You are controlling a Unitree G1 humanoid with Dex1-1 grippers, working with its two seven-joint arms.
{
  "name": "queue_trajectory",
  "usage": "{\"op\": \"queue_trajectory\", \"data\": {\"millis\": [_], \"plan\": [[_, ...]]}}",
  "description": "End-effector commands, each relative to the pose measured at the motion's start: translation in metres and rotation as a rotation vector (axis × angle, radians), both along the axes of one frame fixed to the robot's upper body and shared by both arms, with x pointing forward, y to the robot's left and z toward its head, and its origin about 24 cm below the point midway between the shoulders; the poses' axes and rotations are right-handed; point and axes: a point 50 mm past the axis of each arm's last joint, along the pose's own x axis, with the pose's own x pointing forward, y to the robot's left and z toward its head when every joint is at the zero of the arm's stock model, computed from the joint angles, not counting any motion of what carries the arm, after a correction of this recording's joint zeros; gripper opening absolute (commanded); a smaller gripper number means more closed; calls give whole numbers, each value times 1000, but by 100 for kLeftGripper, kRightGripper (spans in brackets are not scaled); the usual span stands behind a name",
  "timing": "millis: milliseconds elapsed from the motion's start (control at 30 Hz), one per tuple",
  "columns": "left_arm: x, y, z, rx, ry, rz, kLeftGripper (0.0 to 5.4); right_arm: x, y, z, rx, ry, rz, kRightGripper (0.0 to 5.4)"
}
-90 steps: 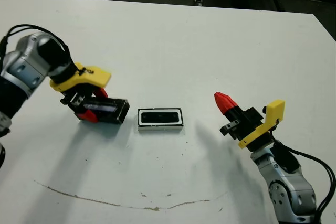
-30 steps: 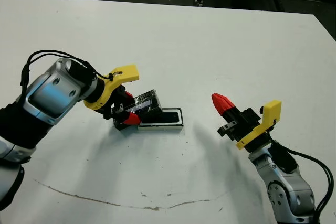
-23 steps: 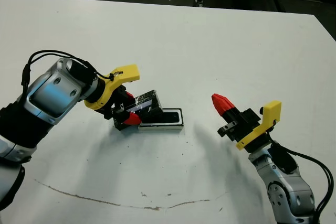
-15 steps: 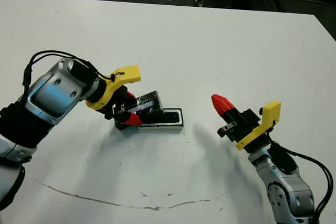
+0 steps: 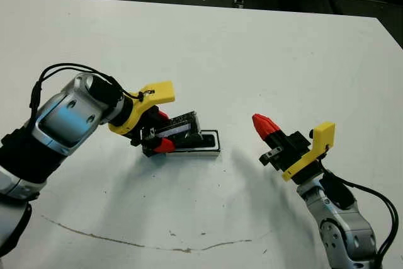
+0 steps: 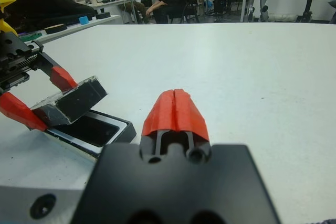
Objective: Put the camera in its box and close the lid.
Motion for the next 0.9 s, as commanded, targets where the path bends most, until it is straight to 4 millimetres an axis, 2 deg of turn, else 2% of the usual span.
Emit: {"op": "queue_trajectory", "data": {"millis": [33, 567, 900], "plan": [[-6, -6, -14, -5, 55, -24, 315, -1, -3, -3, -8, 13, -5, 0], [-11, -10, -17, -23, 142, 24, 315, 0, -2, 0, -17, 14, -7, 0], [-8, -14, -25, -20, 102, -24, 315, 1, -2, 2, -12, 1, -6, 0]]}}
